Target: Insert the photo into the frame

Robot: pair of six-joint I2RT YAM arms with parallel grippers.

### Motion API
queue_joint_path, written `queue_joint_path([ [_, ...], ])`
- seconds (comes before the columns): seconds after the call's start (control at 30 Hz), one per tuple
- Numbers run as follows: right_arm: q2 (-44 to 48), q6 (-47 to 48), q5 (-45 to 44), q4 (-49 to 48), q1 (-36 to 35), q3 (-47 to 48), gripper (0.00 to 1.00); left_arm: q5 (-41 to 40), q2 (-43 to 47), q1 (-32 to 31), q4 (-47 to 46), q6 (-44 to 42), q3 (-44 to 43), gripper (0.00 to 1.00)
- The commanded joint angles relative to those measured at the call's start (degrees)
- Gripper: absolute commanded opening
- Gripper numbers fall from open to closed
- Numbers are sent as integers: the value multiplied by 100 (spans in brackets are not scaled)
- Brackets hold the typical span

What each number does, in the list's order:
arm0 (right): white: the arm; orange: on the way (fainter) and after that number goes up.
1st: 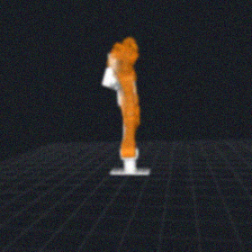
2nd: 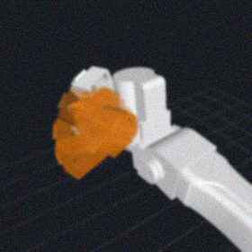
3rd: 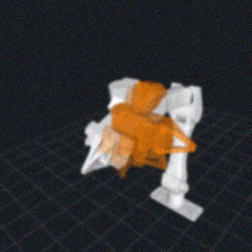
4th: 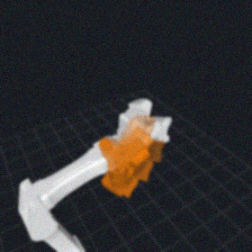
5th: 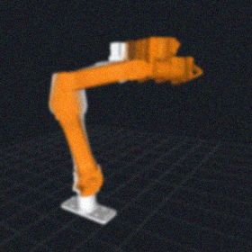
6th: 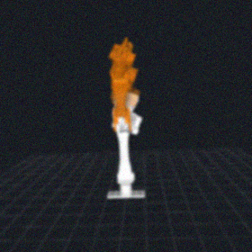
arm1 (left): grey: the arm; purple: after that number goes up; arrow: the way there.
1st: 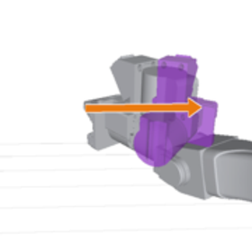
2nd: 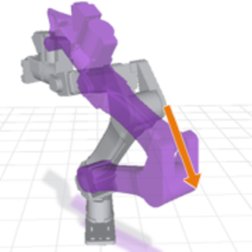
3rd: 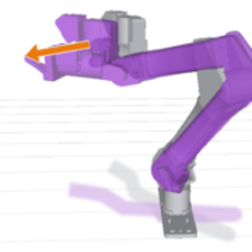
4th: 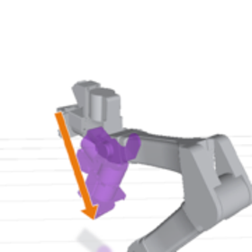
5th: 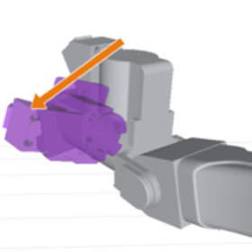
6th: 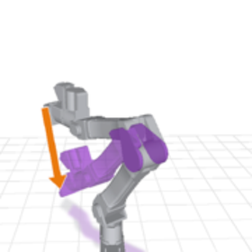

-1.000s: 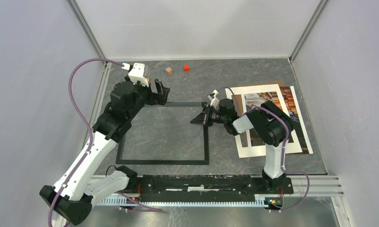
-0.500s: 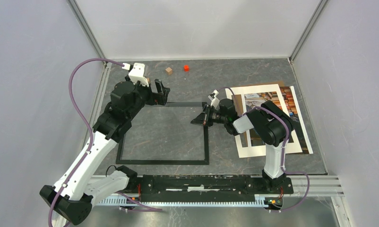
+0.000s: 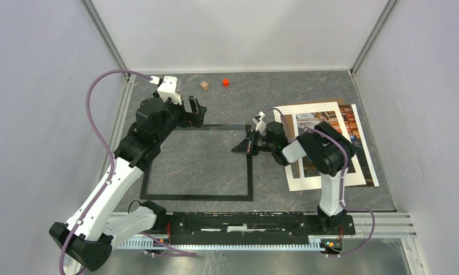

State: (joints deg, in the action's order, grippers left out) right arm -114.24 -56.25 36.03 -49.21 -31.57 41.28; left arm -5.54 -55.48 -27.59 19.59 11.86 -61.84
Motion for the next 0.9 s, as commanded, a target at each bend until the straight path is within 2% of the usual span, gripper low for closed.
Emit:
queue_joint_path([
  [0.0,9,118,175,-99,-68,51,0,50,-43,58,-187,-263,-91,100],
  [0.07,9,123,191,-113,-68,55,0,53,-35,67,-186,-263,-91,100],
  [0.13,-24,144,255,-108,-68,98,5,74,-31,70,-184,-254,-91,100],
  [0.33,138,340,372,-264,-98,82,29,74,28,70,-185,-254,-73,100],
  [0.57,403,637,237,29,-235,39,45,163,20,70,-187,-210,-73,100],
  [0.67,720,940,-75,161,-300,-375,50,195,12,63,-184,-186,-78,100],
  [0.87,985,259,-331,-1135,-358,-1094,51,261,6,78,-198,-149,-91,100],
])
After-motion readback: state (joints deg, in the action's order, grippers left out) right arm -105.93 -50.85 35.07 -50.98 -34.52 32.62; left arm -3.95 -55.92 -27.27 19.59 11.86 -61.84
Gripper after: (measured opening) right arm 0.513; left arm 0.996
